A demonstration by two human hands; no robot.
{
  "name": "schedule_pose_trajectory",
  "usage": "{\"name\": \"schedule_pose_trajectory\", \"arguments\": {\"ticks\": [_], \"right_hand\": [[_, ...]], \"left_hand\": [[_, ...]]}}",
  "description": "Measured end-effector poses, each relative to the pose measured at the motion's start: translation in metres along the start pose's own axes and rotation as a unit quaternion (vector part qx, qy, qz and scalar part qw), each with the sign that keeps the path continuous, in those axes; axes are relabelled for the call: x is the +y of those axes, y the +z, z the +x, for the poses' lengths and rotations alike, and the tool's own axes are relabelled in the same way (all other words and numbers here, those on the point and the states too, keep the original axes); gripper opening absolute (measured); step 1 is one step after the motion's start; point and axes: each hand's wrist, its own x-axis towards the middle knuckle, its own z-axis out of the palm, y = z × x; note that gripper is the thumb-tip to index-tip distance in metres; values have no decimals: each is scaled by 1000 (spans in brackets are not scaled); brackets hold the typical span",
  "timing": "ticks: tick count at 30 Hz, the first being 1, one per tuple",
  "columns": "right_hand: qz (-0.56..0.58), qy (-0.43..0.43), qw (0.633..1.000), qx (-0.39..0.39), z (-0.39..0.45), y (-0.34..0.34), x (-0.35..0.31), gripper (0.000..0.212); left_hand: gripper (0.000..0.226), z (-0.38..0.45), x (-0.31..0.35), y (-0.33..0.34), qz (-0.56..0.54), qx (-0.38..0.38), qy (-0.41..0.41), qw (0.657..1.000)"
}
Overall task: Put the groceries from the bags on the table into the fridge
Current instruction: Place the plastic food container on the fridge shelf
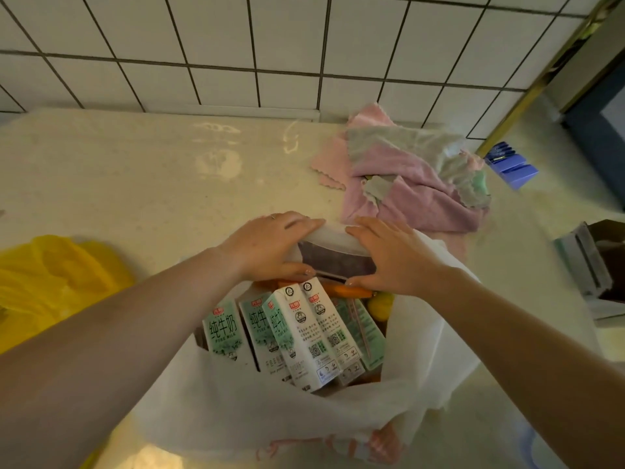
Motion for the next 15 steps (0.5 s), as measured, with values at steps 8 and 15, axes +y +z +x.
{"name": "schedule_pose_trajectory", "arguments": {"ticks": [8,15], "right_hand": [[-14,22,999,21,9,3,-25,85],[-39,6,995,94,-1,2,-27,81]], "left_hand": [[93,-9,-4,9,-102,11,-45,994],[87,-16,-6,10,-41,115,5,993]]}}
